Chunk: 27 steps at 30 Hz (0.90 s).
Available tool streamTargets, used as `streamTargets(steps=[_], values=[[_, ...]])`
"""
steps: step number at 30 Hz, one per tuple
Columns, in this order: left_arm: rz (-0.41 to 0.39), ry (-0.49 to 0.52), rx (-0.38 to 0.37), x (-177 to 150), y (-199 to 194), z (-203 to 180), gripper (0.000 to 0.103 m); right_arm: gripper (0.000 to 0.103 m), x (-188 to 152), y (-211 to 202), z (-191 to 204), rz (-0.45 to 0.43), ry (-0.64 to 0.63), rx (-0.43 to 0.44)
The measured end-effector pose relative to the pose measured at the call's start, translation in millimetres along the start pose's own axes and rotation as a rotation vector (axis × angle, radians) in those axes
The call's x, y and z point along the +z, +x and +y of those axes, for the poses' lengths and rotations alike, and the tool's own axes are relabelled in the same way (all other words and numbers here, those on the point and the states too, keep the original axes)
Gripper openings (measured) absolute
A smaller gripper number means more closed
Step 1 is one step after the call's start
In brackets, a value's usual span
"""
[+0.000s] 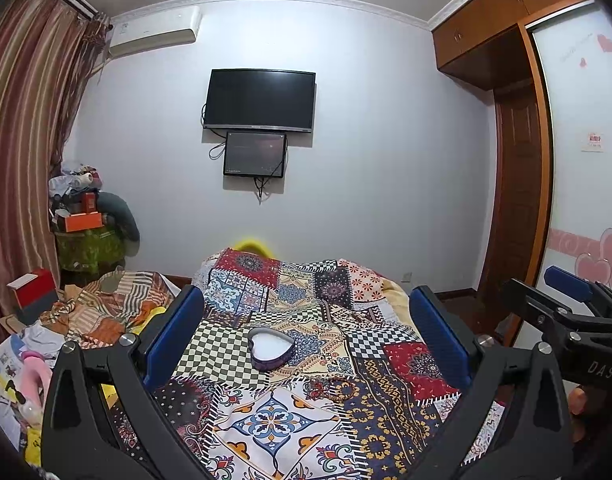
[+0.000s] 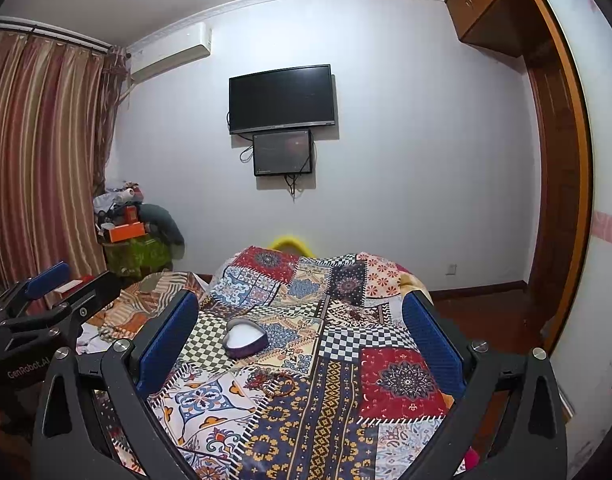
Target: Organize jewelry
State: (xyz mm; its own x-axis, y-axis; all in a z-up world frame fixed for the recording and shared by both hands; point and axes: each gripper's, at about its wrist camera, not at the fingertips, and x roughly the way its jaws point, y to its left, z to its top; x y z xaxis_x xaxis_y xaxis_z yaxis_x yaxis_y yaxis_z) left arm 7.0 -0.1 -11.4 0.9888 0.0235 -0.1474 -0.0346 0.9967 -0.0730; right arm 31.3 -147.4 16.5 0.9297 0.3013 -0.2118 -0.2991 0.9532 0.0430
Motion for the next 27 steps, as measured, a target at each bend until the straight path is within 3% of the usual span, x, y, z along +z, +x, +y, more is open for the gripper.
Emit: streamTargets(steps=[27], values=[[0.02, -0.022, -0.012, -1.5, 9.3, 6.1, 0.103, 0.101, -4.7, 7.6, -1.7, 0.018, -0.004, -0.006]])
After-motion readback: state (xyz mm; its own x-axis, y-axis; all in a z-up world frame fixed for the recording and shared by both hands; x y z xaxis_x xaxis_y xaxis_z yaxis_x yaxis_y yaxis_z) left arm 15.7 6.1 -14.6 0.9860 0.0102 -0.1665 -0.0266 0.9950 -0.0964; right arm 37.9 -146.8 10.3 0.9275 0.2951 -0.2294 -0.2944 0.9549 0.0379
